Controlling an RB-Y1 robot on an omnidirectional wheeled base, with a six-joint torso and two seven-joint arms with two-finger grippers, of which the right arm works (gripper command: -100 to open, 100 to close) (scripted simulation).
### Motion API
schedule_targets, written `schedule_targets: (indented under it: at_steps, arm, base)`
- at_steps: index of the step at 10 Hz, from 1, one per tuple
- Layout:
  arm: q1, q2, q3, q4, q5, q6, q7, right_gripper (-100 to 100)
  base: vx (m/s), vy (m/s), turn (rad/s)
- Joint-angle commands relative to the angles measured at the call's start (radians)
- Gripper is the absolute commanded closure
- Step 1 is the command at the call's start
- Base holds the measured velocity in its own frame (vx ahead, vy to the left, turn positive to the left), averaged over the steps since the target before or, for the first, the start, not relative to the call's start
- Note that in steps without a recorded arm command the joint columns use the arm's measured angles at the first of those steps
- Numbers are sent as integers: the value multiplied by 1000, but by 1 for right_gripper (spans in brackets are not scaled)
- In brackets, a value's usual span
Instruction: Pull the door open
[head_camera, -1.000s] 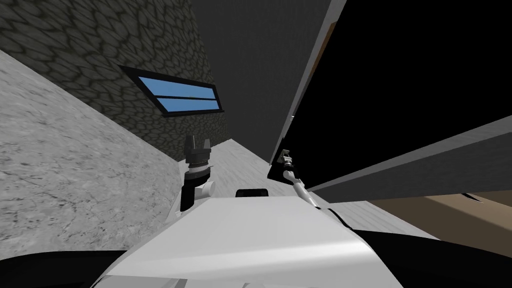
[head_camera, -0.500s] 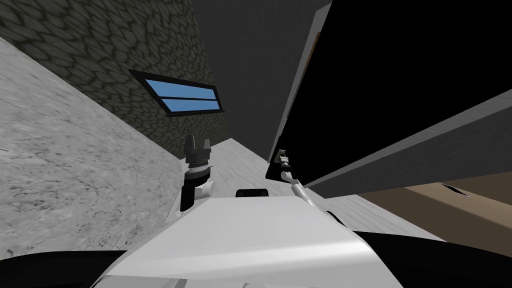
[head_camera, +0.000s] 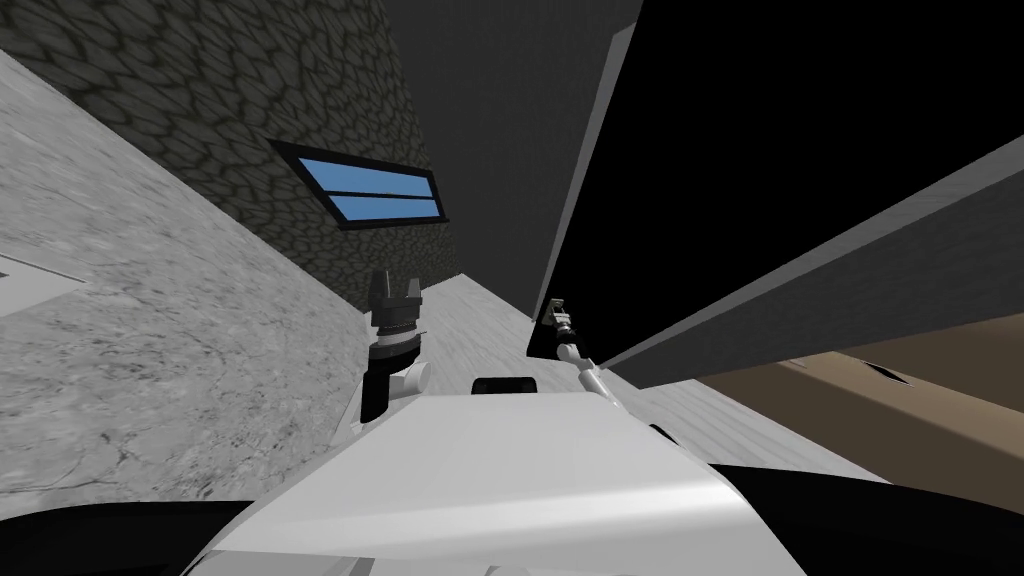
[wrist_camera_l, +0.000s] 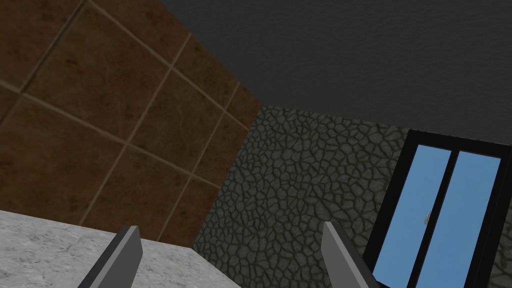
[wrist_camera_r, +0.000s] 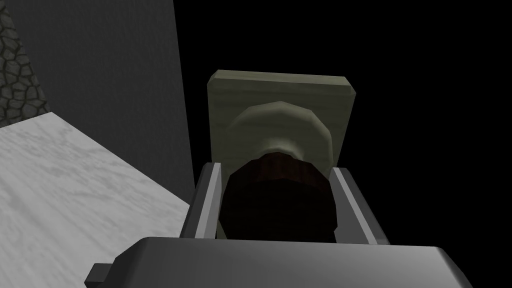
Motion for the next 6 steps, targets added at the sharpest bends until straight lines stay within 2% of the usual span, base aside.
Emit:
schedule_targets:
  at_steps: [1,3,5,6]
  arm:
    - [14,-7,10,-14,5,2,-1,100]
    - [35,-17,26,-34,13,7,-3,100]
    - [63,-30,47,-62,22,11,-6,100]
    - [68,-32,50,-67,23,11,-7,100]
  base:
    - [95,37,68]
    - [156,44,52]
    - [91,47,66]
    - [54,37,36]
